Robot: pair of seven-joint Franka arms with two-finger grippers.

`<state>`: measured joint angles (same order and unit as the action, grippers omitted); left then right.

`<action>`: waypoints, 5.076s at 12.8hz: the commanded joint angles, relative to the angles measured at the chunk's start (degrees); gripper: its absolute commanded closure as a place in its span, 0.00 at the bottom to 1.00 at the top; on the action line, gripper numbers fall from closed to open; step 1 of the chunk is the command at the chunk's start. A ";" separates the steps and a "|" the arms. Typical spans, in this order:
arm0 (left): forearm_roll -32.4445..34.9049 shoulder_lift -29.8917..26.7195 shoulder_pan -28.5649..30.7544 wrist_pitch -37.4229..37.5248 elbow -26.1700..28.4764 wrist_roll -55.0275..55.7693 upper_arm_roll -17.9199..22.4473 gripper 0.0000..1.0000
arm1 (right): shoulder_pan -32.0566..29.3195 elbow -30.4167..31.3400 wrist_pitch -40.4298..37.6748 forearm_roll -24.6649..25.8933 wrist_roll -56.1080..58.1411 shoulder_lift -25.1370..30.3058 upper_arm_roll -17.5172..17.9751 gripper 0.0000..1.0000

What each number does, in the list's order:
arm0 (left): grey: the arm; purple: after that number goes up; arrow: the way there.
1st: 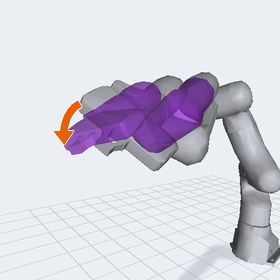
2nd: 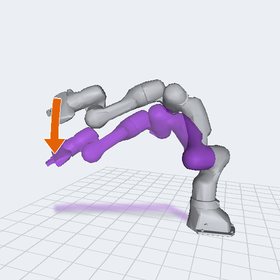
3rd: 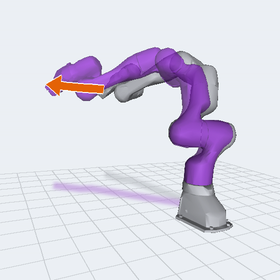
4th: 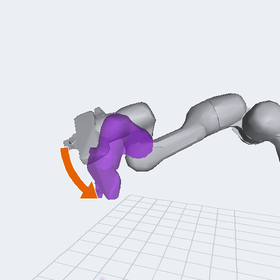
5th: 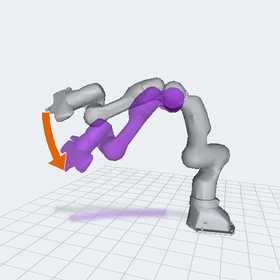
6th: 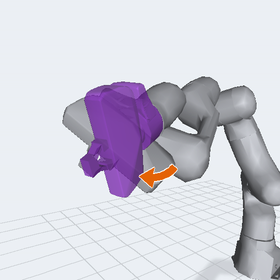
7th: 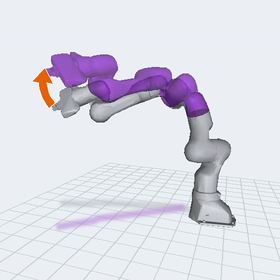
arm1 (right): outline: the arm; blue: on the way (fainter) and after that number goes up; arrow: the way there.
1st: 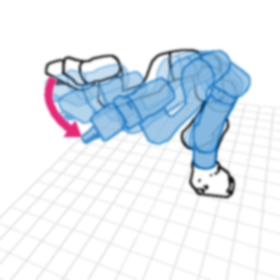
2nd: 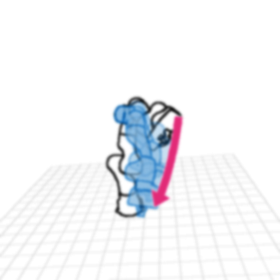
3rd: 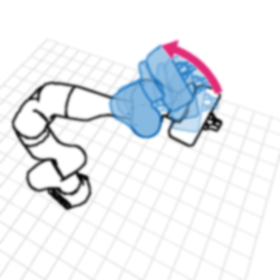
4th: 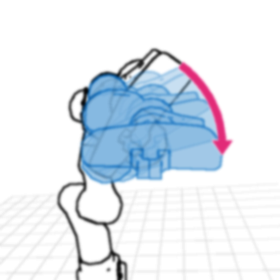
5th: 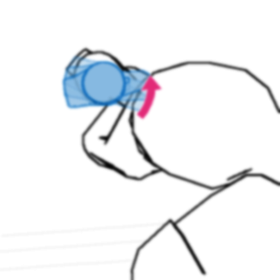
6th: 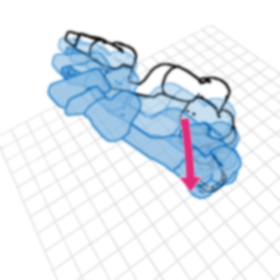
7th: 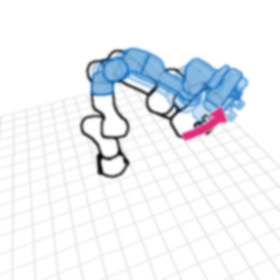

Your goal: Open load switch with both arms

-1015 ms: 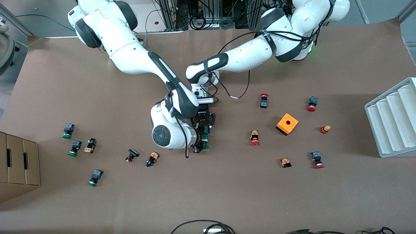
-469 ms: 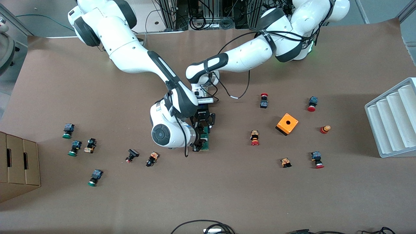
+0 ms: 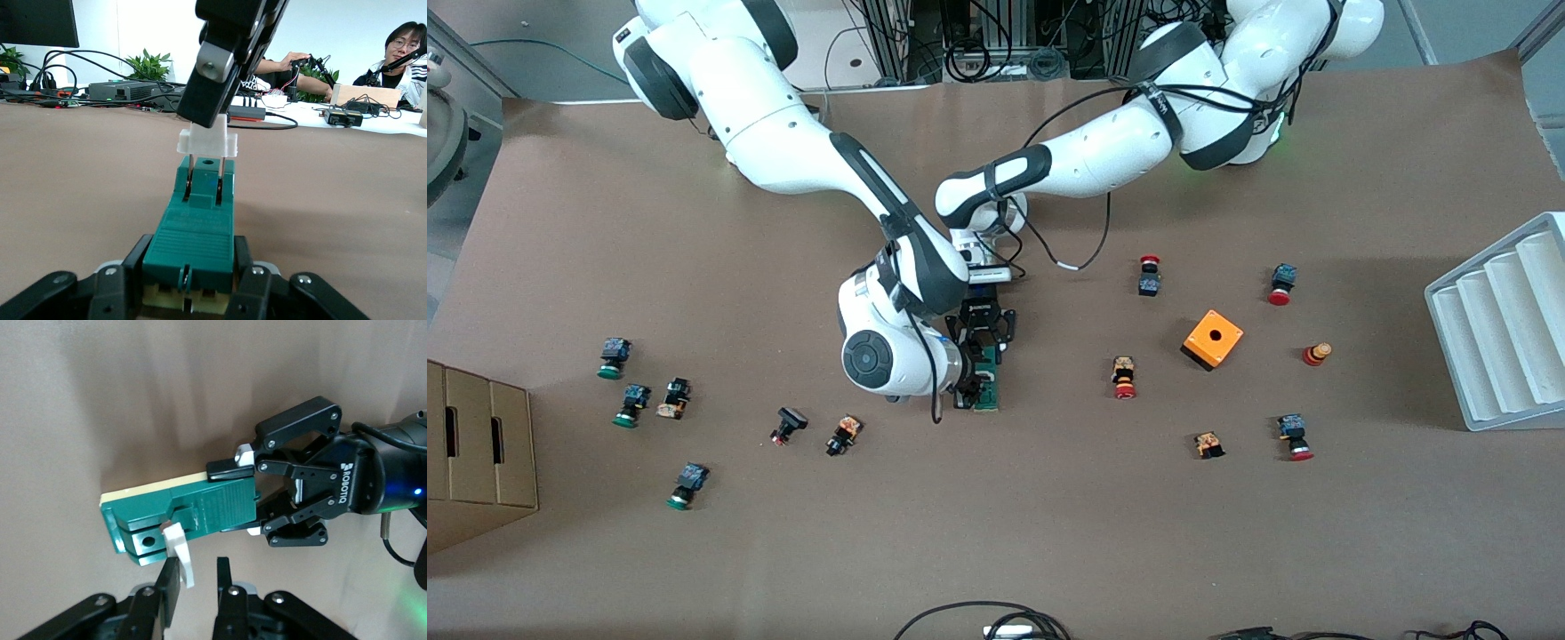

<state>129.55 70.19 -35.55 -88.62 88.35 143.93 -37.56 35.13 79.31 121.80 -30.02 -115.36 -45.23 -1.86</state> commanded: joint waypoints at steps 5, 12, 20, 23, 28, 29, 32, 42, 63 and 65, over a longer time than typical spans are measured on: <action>0.27 1.35 -0.66 -1.12 -1.17 0.48 0.21 0.46 | 0.37 4.36 0.89 2.77 0.49 2.16 0.72 0.80; 0.18 1.35 -0.66 -1.12 -1.08 0.48 0.12 0.46 | 1.78 6.55 3.70 3.12 1.37 2.51 0.72 0.82; -0.17 1.35 -0.66 -1.03 -0.99 0.48 0.21 0.46 | 1.60 7.79 5.72 4.00 2.24 2.25 0.72 0.82; -0.17 1.44 -0.66 -1.12 -0.99 0.48 0.21 0.46 | 1.69 8.58 7.04 4.09 2.69 2.07 0.72 0.82; -0.43 1.35 -0.66 -1.12 -0.99 0.30 0.21 0.46 | 1.52 8.49 6.87 4.44 2.69 2.16 0.72 0.82; -0.43 1.35 -0.66 -1.12 -0.99 0.30 0.12 0.46 | 1.34 8.32 6.87 4.53 2.69 2.42 0.72 0.82; -0.52 1.35 -0.66 -1.12 -0.99 0.39 0.12 0.46 | 0.38 7.61 5.73 4.35 2.51 4.26 0.72 0.73; -0.52 1.18 -0.66 -1.12 -0.99 -0.14 0.12 0.26 | -8.22 7.26 -8.75 17.26 21.18 18.49 0.55 0.00; -21.07 -15.16 -1.72 -5.33 1.82 -11.63 -2.42 0.00 | -31.97 16.58 -23.46 25.36 129.08 45.85 -11.06 0.00; -25.90 -18.06 -1.63 -5.68 1.56 -16.29 -2.95 0.00 | -31.88 16.40 -22.58 25.45 129.08 45.05 -11.06 0.00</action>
<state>108.23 56.62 -37.01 -93.25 88.45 131.19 -40.81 3.05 95.89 97.85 -5.54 12.88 0.67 -12.90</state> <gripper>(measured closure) 0.000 0.000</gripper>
